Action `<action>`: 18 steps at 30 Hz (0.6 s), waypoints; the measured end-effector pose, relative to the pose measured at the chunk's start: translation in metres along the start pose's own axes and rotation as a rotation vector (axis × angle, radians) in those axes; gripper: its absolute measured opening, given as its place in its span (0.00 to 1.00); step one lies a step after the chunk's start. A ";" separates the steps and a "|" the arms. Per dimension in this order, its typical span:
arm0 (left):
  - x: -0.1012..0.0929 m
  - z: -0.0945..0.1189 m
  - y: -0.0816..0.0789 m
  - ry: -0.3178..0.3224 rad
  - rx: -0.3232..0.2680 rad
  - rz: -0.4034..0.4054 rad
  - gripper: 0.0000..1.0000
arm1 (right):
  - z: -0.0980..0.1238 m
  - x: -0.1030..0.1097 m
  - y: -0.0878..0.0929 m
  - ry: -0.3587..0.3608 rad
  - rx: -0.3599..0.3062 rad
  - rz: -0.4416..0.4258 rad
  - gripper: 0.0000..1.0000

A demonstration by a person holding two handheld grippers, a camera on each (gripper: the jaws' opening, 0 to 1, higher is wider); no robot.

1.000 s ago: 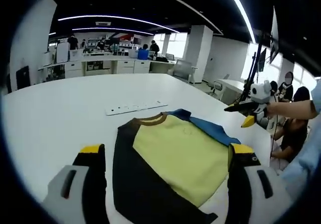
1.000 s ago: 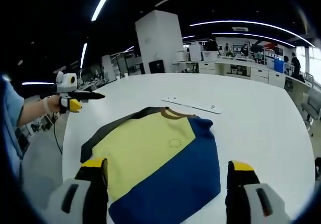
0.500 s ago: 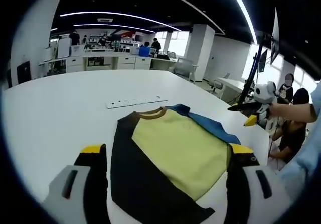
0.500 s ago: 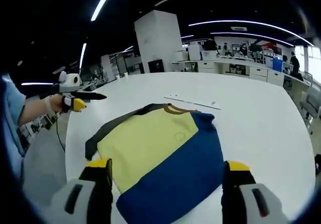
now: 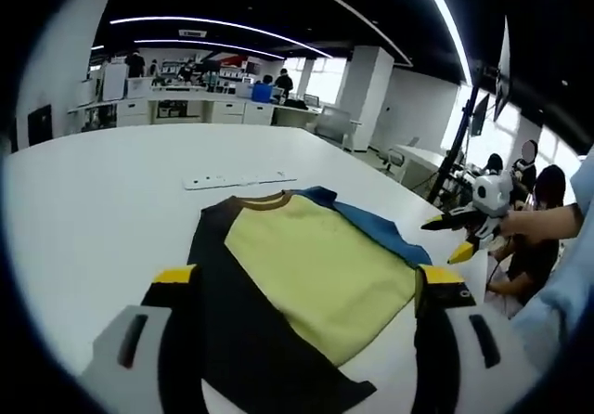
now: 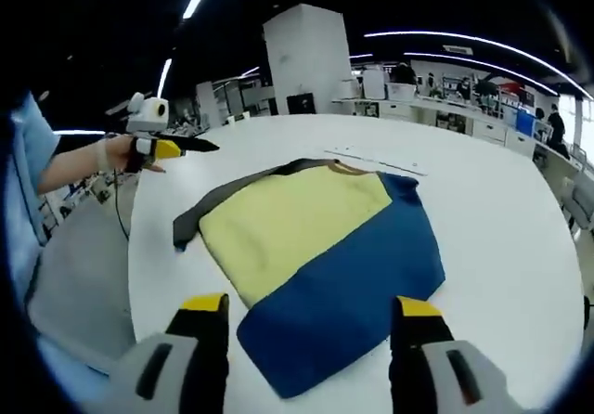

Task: Fold the garment on the visible template until the final outline fits inside the template.

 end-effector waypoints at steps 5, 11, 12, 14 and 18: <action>-0.006 0.005 0.011 -0.007 -0.014 0.033 0.90 | 0.002 0.020 0.005 -0.033 0.003 0.080 0.46; -0.012 0.013 0.024 -0.016 -0.025 0.065 0.90 | -0.007 0.046 0.018 -0.066 0.045 0.163 0.38; -0.012 0.015 0.027 -0.021 -0.022 0.071 0.89 | -0.009 0.049 0.021 -0.070 0.056 0.167 0.37; -0.013 0.018 0.031 -0.026 -0.025 0.082 0.89 | -0.011 0.053 0.024 -0.075 0.069 0.176 0.32; -0.012 0.024 0.039 -0.041 -0.034 0.114 0.89 | -0.014 0.054 0.036 -0.055 0.110 0.232 0.27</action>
Point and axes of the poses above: the point that each gripper's makers call its tool centre point, and the gripper's own axes: z roughly backward along the fingers, x roughly to its left, y roughly out of its underside, the point moved 4 cm from there along z, roughly backward along the fingers, and after that the axes turned 12 degrees about y, right-handed, at the moved point
